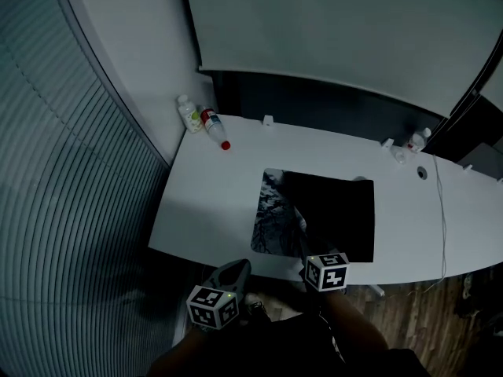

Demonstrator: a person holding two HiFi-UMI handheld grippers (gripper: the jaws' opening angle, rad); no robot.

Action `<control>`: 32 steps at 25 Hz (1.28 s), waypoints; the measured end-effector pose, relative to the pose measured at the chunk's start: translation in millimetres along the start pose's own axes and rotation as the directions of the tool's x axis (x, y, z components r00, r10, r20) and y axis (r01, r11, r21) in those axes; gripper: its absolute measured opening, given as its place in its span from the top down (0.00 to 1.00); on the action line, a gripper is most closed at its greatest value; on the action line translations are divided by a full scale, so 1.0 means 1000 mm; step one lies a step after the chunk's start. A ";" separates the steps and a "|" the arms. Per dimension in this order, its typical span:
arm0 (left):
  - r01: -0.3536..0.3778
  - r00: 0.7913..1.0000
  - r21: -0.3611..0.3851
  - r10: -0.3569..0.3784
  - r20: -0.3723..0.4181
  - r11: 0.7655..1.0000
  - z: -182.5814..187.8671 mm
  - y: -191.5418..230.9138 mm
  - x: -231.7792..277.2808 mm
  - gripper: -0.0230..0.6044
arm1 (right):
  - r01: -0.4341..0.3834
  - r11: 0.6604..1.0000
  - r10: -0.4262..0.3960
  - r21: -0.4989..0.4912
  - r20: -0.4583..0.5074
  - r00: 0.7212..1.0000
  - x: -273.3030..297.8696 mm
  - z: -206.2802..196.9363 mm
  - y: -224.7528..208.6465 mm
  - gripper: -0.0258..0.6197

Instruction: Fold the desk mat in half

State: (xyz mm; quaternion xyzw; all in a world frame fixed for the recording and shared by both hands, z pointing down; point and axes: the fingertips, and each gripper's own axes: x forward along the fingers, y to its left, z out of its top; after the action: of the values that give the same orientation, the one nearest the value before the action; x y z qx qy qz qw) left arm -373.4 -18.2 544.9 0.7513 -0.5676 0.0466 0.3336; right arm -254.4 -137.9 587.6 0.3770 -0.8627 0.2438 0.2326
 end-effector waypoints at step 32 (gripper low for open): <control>-0.047 0.999 -0.075 0.048 0.012 0.996 -0.003 0.064 -0.029 0.95 | -0.057 0.998 0.056 -0.007 -0.083 0.995 0.062 -0.009 0.069 0.90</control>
State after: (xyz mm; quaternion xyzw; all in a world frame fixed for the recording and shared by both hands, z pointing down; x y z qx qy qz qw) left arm -439.0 -0.6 563.0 0.7248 -0.5890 0.0280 0.3564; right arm -343.4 -124.5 614.3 0.3411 -0.8637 0.2617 0.2631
